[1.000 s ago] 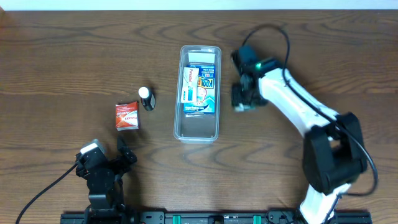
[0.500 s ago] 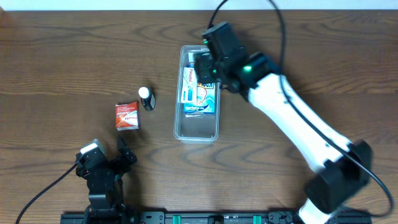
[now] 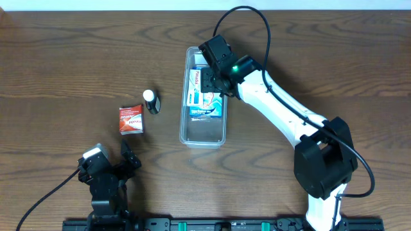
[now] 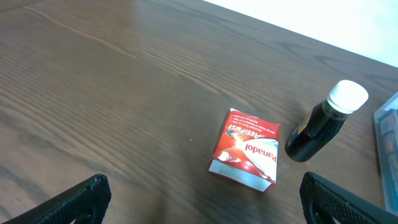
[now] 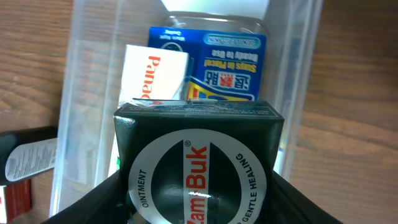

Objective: Pack container
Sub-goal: 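Lower the green box into the container and open the right gripper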

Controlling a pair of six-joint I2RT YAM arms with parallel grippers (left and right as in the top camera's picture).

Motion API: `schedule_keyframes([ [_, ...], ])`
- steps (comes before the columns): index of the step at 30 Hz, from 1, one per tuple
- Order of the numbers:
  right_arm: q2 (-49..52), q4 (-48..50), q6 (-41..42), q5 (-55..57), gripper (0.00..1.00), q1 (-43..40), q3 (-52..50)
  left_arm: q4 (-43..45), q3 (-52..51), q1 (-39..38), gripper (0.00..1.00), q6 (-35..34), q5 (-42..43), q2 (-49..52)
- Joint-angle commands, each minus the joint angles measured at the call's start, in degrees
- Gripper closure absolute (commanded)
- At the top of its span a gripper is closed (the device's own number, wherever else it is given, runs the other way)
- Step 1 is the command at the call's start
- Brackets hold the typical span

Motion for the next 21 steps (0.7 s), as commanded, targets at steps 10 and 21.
schedule_keyframes([
  [10,-0.7,0.3,2.7,1.4,0.27,-0.2,0.2,-0.2,-1.1,0.1,0.02,0.6,0.0,-0.3],
  [21,-4.4,-0.1,-3.3,1.4,0.34,-1.1,3.0,-0.2,-1.1,0.1,0.02,0.6,0.0,-0.3],
])
